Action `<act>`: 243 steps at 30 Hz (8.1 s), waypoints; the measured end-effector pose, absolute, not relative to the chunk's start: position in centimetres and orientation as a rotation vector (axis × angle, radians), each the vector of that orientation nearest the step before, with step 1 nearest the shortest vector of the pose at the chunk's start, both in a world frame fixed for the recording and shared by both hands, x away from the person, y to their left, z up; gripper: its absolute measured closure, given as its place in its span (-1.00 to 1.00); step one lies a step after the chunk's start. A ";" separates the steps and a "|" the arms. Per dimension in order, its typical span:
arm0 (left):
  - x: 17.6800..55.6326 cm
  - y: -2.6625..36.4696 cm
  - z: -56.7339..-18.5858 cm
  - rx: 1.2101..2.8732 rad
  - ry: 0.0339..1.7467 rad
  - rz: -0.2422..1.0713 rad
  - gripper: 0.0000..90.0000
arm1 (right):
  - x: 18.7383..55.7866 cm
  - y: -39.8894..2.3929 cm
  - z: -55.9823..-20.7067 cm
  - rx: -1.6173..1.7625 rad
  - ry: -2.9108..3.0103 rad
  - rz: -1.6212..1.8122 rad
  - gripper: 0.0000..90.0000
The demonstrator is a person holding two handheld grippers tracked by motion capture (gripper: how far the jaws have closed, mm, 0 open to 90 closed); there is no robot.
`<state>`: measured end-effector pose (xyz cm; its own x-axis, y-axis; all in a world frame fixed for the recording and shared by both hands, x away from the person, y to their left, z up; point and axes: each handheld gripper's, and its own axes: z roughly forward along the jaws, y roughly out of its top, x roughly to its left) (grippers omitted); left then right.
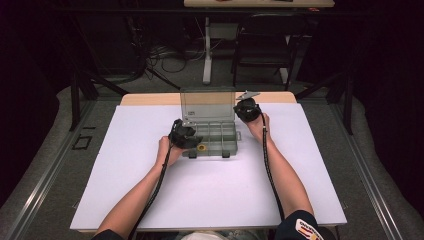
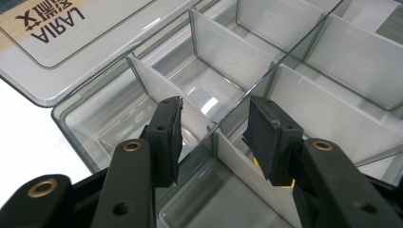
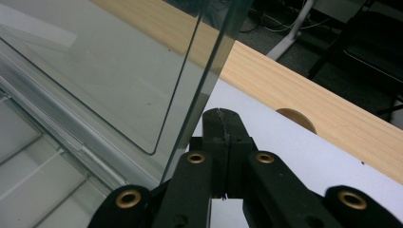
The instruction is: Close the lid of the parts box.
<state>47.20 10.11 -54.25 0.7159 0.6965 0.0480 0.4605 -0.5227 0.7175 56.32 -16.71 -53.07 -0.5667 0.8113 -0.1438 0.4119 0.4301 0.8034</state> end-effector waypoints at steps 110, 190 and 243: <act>50.5 14.8 -45.2 2.063 0.751 0.750 0.55 | 54.8 -17.9 -50.3 1.031 2.117 1.040 0.29; 48.0 15.4 -45.3 2.182 0.641 0.708 0.69 | 48.9 -15.6 -43.5 0.680 2.303 0.847 0.71; 44.2 15.5 -43.9 2.009 0.618 0.676 0.81 | 44.8 -15.0 -45.8 0.539 2.210 0.751 0.68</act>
<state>44.19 15.47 -43.90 0.7258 0.6520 0.2194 0.1600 -0.4702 0.8679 44.77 -14.96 -45.84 -0.6466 0.5730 -0.5035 0.1474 0.7415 0.6545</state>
